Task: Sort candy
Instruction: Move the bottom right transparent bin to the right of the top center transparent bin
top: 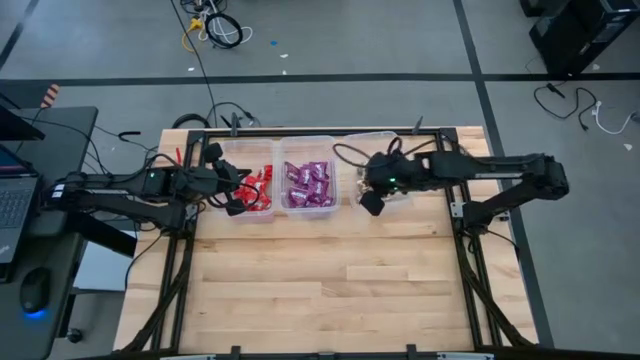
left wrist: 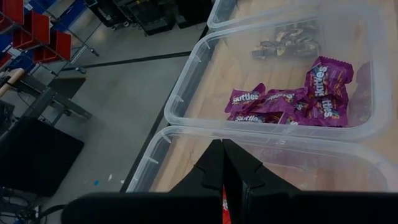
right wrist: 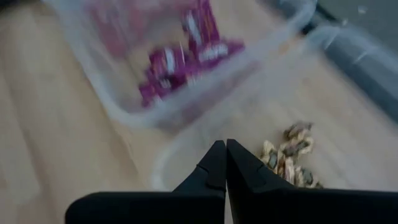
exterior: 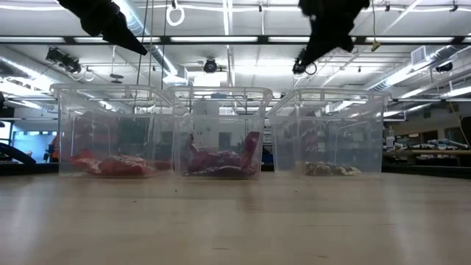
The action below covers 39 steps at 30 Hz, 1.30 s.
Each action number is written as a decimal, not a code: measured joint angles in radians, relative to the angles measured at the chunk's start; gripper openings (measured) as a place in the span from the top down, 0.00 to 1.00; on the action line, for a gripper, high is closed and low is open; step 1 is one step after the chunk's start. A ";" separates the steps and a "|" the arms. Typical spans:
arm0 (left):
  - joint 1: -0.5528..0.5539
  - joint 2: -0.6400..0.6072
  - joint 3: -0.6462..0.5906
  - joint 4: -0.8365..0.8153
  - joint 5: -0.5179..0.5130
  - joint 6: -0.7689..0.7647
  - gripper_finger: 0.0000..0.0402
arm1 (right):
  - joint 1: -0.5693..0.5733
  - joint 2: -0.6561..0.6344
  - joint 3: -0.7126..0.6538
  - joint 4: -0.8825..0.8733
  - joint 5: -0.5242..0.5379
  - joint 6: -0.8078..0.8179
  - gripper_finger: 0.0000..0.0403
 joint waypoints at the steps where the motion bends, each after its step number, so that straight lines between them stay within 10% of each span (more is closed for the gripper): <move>1: 0.000 0.000 0.000 0.000 0.000 0.000 1.00 | 0.007 -0.018 0.019 -0.018 0.018 0.017 1.00; 12: 0.000 0.000 0.000 0.000 0.000 0.000 1.00 | -0.145 -0.141 0.060 -0.686 0.069 0.499 1.00; 39: 0.000 0.000 0.000 0.001 0.000 -0.001 1.00 | -0.256 -0.132 -0.194 -0.314 -0.068 0.364 1.00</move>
